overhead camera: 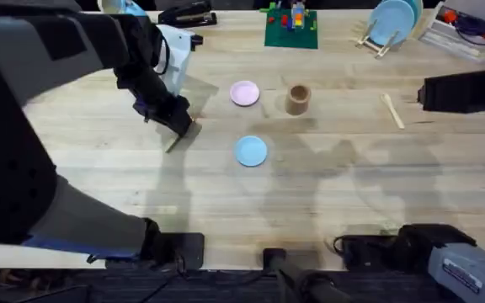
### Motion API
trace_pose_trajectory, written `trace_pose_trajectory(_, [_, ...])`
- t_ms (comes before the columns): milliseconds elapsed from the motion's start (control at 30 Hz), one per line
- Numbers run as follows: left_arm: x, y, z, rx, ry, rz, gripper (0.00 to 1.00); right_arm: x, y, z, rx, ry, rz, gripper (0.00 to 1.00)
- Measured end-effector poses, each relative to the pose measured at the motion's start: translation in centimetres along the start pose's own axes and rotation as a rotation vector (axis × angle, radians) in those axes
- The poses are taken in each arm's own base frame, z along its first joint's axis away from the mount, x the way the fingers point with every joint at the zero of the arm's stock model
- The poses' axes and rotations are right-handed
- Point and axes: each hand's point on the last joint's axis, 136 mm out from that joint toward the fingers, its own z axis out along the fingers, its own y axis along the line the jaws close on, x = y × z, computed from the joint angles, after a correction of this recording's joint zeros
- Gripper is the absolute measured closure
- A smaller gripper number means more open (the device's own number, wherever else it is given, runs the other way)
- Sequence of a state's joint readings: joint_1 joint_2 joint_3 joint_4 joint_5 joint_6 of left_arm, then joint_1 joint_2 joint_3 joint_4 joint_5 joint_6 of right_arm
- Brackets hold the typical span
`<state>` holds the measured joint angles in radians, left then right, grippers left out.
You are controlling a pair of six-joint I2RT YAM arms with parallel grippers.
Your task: Pick up a utensil and set it on the pink plate, then put the other utensil in the container.
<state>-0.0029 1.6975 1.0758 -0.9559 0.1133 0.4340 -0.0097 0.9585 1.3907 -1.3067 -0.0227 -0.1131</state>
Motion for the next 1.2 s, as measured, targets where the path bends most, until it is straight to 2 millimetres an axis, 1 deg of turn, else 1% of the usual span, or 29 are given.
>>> trace_pose_trajectory(100, [0.2, -0.5, -1.0, 0.025, 0.026, -0.013, 0.962, 0.0, 0.0, 0.0, 0.0, 0.0, 0.0, 0.007])
trace_pose_trajectory(333, [-2.5, -0.9, -6.5, 0.02, -0.019, 0.001, 0.962, 0.0, 0.0, 0.0, 0.0, 0.0, 0.0, 0.008])
trace_pose_trajectory(433, [-3.5, -1.9, -8.2, 0.014, -0.033, 0.036, 0.961, 0.0, 0.0, 0.0, 0.0, 0.0, 0.0, 0.008])
trace_pose_trajectory(567, [-5.4, -3.7, -9.7, 0.003, -0.077, 0.089, 0.961, 0.0, 0.0, 0.0, 0.0, 0.0, 0.0, 0.009])
trace_pose_trajectory(733, [-7.8, -6.2, -10.7, -0.01, -0.143, 0.154, 0.961, 0.0, 0.0, 0.0, 0.0, 0.0, 0.0, 0.007])
trace_pose_trajectory(900, [-9.9, -8.3, -10.9, -0.012, -0.212, 0.193, 0.961, 0.0, 0.0, 0.0, 0.0, 0.0, 0.0, 0.007])
trace_pose_trajectory(1033, [-10.8, -8.9, -10.9, -0.004, -0.242, 0.183, 0.961, 0.0, 0.0, 0.0, 0.0, 0.0, 0.0, 0.007])
trace_pose_trajectory(1200, [-12.1, -8.7, -10.1, 0.005, -0.229, 0.164, 0.961, 0.0, 0.0, 0.0, 0.0, 0.0, 0.0, 0.008])
